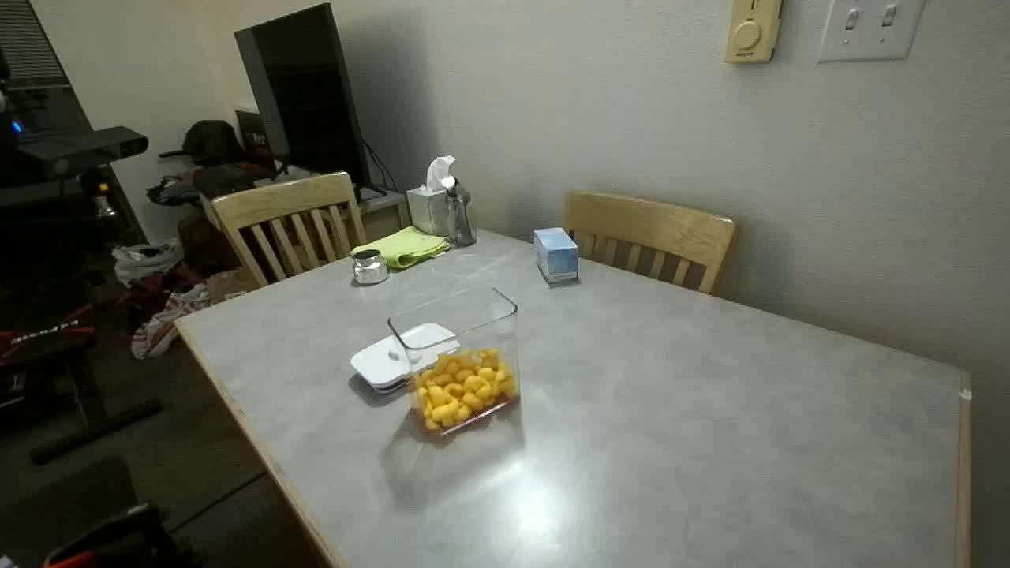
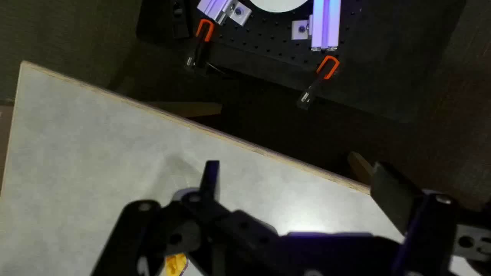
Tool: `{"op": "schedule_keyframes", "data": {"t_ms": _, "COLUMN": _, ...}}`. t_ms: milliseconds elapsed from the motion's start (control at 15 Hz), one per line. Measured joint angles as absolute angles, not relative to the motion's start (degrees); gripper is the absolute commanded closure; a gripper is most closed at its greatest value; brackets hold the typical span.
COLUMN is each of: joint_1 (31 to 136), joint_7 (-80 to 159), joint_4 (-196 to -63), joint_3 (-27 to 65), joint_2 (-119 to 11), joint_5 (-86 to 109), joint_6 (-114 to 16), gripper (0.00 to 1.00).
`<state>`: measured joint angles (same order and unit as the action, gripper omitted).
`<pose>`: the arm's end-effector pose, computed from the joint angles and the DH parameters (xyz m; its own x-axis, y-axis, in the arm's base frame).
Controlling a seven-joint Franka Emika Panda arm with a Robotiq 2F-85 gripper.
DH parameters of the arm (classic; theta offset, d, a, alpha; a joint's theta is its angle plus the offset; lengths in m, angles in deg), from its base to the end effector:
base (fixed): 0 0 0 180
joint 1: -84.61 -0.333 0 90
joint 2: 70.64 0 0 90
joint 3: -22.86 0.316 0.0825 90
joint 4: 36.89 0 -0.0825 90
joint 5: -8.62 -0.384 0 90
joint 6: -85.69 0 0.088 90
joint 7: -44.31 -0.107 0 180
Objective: Close the container
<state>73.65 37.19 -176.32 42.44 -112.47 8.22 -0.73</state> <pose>0.2635 0.1755 0.5183 0.9448 0.2680 -0.1886 0.3092 -0.9197 0.2420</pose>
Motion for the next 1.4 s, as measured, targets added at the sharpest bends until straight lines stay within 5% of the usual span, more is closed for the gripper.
{"op": "schedule_keyframes", "data": {"t_ms": 667, "joint_1": 73.6, "joint_7": 36.3, "joint_4": -176.6, "joint_3": 42.4, "joint_2": -112.4, "joint_5": 13.2, "joint_6": -4.4, "gripper": 0.0}}
{"op": "schedule_keyframes", "data": {"t_ms": 1400, "joint_1": 83.6, "joint_7": 27.2, "joint_4": -181.6, "joint_3": 33.8, "joint_2": -104.0, "joint_5": 26.9, "joint_6": -41.3, "gripper": 0.0}}
